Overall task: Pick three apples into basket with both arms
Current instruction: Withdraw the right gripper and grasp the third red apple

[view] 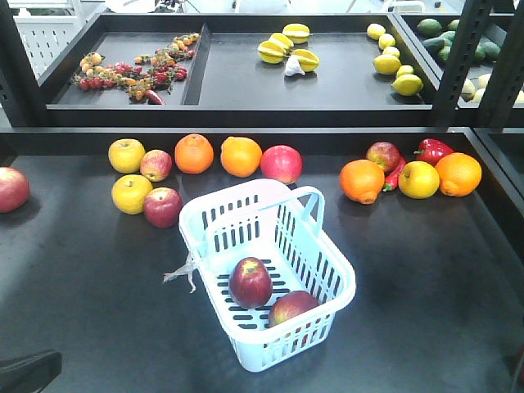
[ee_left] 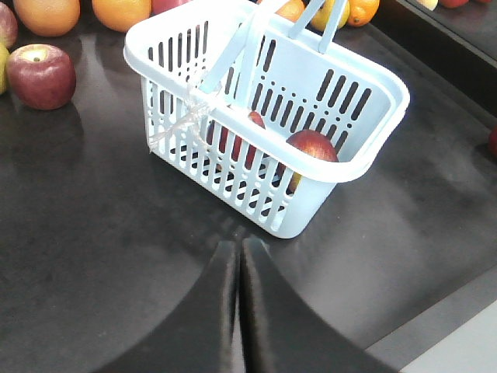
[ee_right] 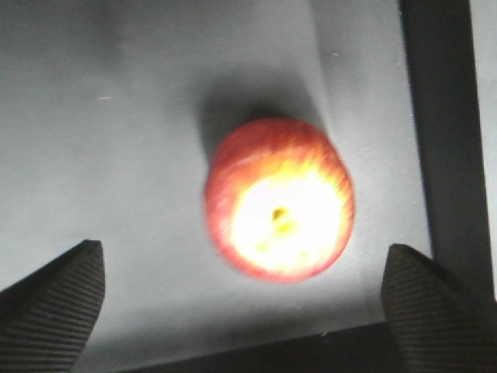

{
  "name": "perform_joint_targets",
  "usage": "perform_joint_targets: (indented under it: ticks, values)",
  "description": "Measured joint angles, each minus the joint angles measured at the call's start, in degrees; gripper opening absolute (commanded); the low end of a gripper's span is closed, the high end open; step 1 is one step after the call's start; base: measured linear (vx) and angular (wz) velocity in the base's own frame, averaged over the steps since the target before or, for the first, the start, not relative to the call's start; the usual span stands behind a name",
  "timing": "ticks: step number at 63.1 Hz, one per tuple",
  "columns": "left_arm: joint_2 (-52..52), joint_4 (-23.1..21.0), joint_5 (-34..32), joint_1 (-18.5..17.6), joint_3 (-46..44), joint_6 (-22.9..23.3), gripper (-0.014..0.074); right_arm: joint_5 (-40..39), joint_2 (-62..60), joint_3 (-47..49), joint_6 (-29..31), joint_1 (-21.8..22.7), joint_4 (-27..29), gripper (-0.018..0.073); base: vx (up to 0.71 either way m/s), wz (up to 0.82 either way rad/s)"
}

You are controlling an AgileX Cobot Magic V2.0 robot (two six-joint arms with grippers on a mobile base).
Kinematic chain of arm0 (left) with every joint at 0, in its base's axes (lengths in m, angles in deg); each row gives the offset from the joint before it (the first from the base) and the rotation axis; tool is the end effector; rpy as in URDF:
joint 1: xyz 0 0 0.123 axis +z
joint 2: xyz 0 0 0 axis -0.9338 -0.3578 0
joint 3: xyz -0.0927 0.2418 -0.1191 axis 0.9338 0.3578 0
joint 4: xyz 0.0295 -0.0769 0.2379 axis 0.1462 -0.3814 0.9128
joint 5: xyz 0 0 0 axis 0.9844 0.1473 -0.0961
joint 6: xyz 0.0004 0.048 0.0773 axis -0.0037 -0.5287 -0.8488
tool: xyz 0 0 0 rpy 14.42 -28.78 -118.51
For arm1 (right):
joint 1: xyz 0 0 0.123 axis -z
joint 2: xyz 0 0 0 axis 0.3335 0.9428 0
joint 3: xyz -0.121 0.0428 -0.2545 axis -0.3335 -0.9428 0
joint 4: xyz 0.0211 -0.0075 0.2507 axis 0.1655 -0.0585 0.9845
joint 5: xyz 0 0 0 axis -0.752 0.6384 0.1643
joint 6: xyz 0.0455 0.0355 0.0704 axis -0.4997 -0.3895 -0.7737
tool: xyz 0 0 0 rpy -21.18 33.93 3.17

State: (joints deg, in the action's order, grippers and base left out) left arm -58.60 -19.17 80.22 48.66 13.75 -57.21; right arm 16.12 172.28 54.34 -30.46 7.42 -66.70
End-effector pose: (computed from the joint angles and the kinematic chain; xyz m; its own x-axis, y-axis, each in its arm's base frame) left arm 0.0800 -0.0522 0.2339 -0.5094 0.0472 -0.8592 0.4642 0.8558 -0.2283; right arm 0.2741 -0.1353 0.1642 -0.9618 0.2727 -0.0261 0.2718 0.9618 0.0329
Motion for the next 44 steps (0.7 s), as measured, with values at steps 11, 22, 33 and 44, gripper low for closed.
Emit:
perform_joint_targets:
  ticks: [11,22,33,44]
  values:
    - [0.0,0.0,0.0,0.0,0.0,0.0,-0.0006,-2.1,4.0,0.0,-2.8,0.0,-3.1,0.0674,0.0,0.0]
    - [0.0,0.0,0.0,0.0,0.0,0.0,-0.0006,-3.6,7.4,0.0,-3.4,0.0,-3.7,0.0669,0.0,0.0]
    - [0.0,0.0,0.0,0.0,0.0,0.0,-0.0006,-5.4,10.0,0.1,-3.7,0.0,-3.7,0.066,0.0,0.0]
    - [0.0,0.0,0.0,0.0,0.0,0.0,-0.0006,-5.7,13.2,0.1,-3.7,0.0,-3.7,0.064,0.0,0.0]
